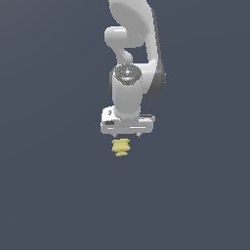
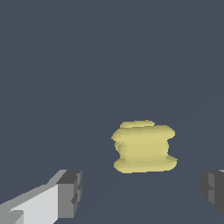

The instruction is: Pick up the object and move it to a goal position.

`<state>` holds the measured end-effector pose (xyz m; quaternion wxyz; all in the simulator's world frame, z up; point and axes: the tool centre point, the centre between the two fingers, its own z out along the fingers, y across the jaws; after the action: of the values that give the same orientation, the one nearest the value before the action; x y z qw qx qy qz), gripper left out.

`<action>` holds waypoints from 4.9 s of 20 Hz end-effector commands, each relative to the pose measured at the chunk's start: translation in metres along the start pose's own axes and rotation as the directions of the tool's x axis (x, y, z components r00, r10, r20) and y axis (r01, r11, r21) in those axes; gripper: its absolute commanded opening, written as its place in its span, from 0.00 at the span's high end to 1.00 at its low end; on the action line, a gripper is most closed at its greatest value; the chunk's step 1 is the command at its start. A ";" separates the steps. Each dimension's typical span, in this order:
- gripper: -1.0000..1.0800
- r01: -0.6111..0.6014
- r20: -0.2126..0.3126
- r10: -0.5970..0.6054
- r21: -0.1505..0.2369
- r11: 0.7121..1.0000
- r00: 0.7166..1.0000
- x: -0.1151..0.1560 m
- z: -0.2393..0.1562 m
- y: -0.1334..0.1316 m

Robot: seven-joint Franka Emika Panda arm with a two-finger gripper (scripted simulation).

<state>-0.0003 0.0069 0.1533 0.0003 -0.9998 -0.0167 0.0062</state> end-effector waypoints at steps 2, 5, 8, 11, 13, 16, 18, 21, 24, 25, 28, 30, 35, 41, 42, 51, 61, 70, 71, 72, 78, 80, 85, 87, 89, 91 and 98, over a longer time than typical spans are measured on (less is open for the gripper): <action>0.04 0.000 0.000 0.000 0.000 1.000 1.000 0.000 0.000 0.000; 0.04 0.000 0.000 0.000 0.000 1.000 1.000 0.000 0.000 0.000; 0.04 0.000 0.000 0.000 0.000 1.000 1.000 0.000 0.000 0.000; 0.04 0.000 0.000 0.000 0.000 1.000 1.000 0.000 0.000 0.000; 0.04 -0.001 -0.002 0.001 -0.001 1.000 1.000 0.001 0.000 0.000; 0.04 -0.007 -0.012 0.007 -0.006 1.000 1.000 0.005 -0.003 -0.001; 0.04 -0.011 -0.021 0.011 -0.011 1.000 1.000 0.009 -0.005 -0.001; 0.04 -0.010 -0.030 0.010 -0.016 1.000 0.999 0.013 -0.008 -0.002; 0.04 -0.006 -0.032 0.006 -0.018 1.000 0.999 0.013 -0.008 -0.002; 0.04 -0.007 -0.031 0.007 -0.017 1.000 0.999 0.013 -0.008 -0.002; 0.04 -0.019 -0.030 0.019 -0.016 1.000 0.999 0.012 -0.007 -0.002; 0.04 -0.034 -0.030 0.033 -0.015 0.999 0.999 0.012 -0.006 -0.002; 0.04 -0.095 -0.029 0.095 -0.011 0.995 0.995 0.012 -0.003 -0.001; 0.04 -0.216 -0.026 0.216 -0.003 0.976 0.976 0.010 0.004 0.001; 0.04 -0.241 -0.025 0.241 -0.002 0.971 0.970 0.009 0.005 0.001; 0.04 -0.484 -0.017 0.485 0.008 0.875 0.875 0.006 0.019 0.005; 0.04 -0.719 -0.007 0.719 0.012 0.695 0.695 0.001 0.033 0.011; 0.04 -0.877 -0.002 0.877 0.013 0.480 0.480 -0.003 0.046 0.017; 0.04 -0.891 -0.002 0.891 0.013 0.454 0.454 -0.003 0.047 0.018; 0.04 -0.904 -0.001 0.904 0.012 0.427 0.427 -0.004 0.048 0.019; 0.04 -0.963 -0.001 0.963 0.012 0.270 0.270 -0.006 0.055 0.023; 0.04 -0.974 -0.001 0.974 0.012 0.226 0.226 -0.007 0.057 0.024; 0.04 -0.990 -0.001 0.990 0.012 0.140 0.140 -0.008 0.060 0.026; 0.04 -0.993 -0.001 0.993 0.012 0.116 0.116 -0.009 0.061 0.027; 0.04 -0.995 -0.002 0.995 0.012 0.098 0.098 -0.009 0.062 0.028; 0.04 -0.996 -0.002 0.996 0.012 0.086 0.086 -0.009 0.063 0.028; 0.04 -0.996 -0.002 0.996 0.012 0.084 0.084 -0.009 0.066 0.028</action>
<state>-0.0094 -0.0213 0.0894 0.0002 -0.7474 0.6643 -0.0001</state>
